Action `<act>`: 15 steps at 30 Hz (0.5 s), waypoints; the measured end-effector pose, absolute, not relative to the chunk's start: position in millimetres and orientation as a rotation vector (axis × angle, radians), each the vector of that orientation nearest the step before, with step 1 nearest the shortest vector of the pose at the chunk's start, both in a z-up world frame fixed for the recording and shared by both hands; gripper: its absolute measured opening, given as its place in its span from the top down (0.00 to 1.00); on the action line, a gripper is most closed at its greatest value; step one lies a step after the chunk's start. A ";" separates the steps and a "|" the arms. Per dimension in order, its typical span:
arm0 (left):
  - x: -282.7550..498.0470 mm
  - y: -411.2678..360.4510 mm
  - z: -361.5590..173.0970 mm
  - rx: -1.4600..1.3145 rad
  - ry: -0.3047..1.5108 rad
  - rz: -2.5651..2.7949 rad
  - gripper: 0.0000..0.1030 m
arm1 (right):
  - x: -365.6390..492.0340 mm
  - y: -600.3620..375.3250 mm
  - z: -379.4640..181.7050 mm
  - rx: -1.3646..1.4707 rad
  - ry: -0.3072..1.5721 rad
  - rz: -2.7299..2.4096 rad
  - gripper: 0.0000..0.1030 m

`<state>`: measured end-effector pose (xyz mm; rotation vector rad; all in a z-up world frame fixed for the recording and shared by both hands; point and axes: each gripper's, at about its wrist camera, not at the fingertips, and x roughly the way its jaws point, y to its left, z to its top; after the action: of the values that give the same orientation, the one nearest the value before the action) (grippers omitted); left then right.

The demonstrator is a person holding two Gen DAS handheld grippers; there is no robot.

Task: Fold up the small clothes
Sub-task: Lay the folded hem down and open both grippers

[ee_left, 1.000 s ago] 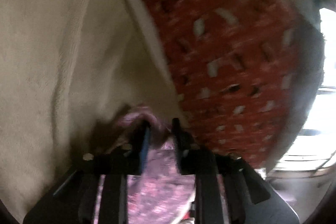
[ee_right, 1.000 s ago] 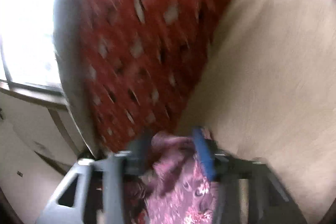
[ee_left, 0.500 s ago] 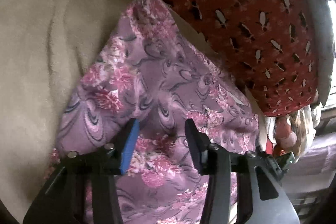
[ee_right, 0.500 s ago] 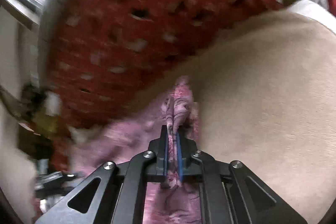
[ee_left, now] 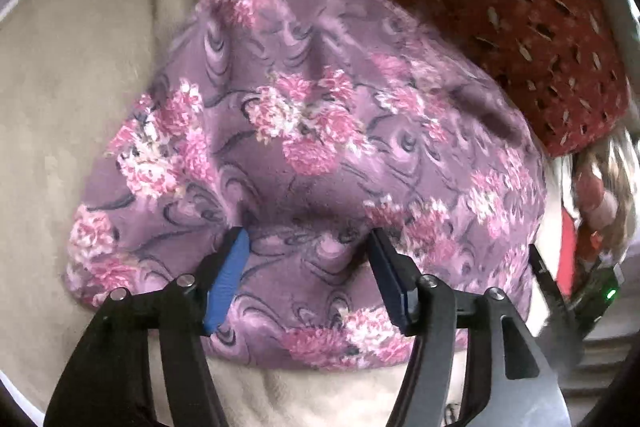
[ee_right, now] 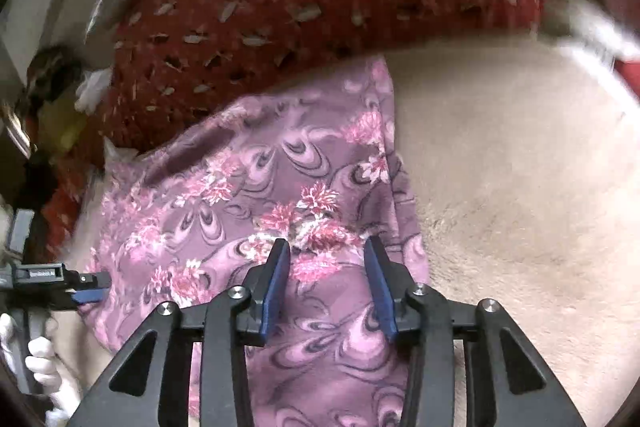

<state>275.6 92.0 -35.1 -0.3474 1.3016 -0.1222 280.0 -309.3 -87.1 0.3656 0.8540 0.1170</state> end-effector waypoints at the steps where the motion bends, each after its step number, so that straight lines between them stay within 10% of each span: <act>1: 273.7 91.2 -35.4 -0.338 1.316 -0.111 0.39 | 275.8 -309.3 -82.1 0.374 0.869 0.095 0.61; 15: 270.2 38.9 -45.0 -0.146 1.282 -0.028 0.06 | 247.1 -269.0 -95.0 0.211 0.961 -0.014 0.06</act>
<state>270.2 38.9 -45.0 -0.1459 1.2824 -0.0278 247.1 -269.0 -95.0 0.2107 0.9613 -0.0145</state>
